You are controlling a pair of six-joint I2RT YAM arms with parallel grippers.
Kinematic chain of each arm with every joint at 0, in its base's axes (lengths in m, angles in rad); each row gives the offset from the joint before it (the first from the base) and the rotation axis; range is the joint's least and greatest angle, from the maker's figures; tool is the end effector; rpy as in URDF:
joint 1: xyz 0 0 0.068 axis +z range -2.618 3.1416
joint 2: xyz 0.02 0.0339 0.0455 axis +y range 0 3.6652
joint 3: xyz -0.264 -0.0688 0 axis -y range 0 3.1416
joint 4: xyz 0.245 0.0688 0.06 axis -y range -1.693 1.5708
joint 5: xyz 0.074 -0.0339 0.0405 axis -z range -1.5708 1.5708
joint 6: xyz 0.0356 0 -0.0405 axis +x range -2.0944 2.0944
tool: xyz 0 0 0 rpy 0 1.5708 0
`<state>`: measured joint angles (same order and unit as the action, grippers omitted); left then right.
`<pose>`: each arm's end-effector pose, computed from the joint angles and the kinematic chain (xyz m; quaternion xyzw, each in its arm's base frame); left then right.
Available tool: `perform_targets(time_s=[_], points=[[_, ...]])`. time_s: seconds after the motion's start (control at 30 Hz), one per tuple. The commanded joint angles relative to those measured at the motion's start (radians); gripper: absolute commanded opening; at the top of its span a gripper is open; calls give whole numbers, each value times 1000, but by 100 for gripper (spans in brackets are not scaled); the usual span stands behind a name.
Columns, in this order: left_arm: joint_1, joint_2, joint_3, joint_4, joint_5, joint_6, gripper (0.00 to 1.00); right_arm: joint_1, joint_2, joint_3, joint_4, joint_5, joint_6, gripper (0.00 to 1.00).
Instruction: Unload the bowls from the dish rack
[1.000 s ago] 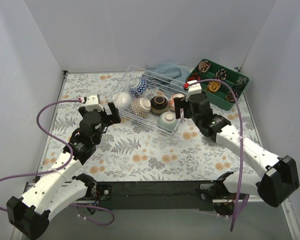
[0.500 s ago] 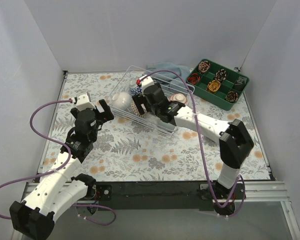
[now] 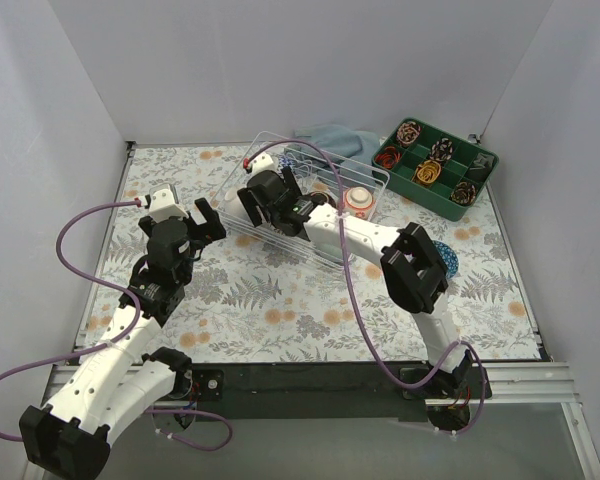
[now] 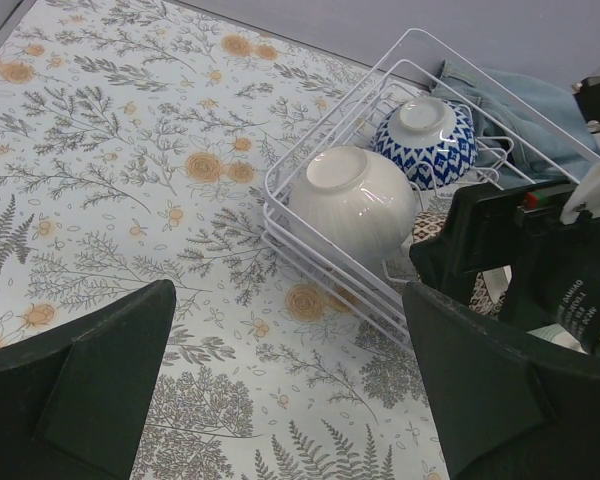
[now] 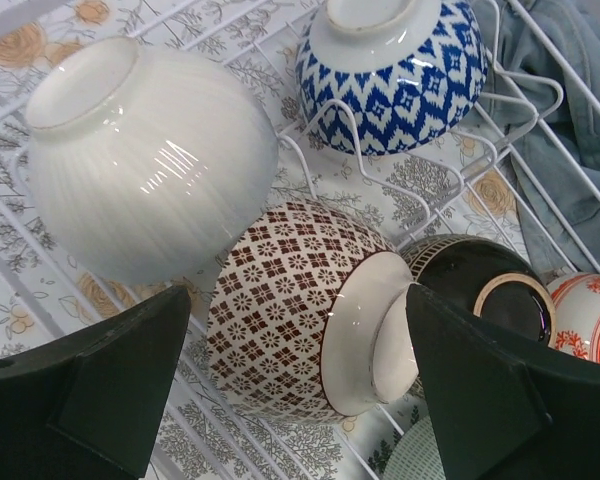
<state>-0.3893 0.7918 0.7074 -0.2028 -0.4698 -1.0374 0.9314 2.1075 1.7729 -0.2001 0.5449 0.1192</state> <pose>0.1774 -0.0554 0.3105 -0.3801 0.6941 -0.2400 0.5622 0.3108 0.3870 0.2634 -0.2081 0.8213 0.0369 0.5299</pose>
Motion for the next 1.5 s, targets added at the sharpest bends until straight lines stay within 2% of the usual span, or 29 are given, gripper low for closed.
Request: perform_targets(time_s=[0.0, 0.53, 0.87, 1.17, 1.47], points=[[4, -22, 9, -3, 3, -4, 98, 6, 26, 69, -73, 59, 46, 97], [6, -22, 6, 2, 25, -4, 98, 10, 134, 178, -182, -2, 27, 98], [4, -23, 3, 2, 34, -4, 98, 7, 164, 203, -232, 52, 28, 97], [4, -22, 3, 2, 34, -3, 98, 7, 129, 189, -232, 113, 17, 85], [6, -20, 3, 2, 40, -1, 98, 6, 36, 151, -219, 93, -4, 65]])
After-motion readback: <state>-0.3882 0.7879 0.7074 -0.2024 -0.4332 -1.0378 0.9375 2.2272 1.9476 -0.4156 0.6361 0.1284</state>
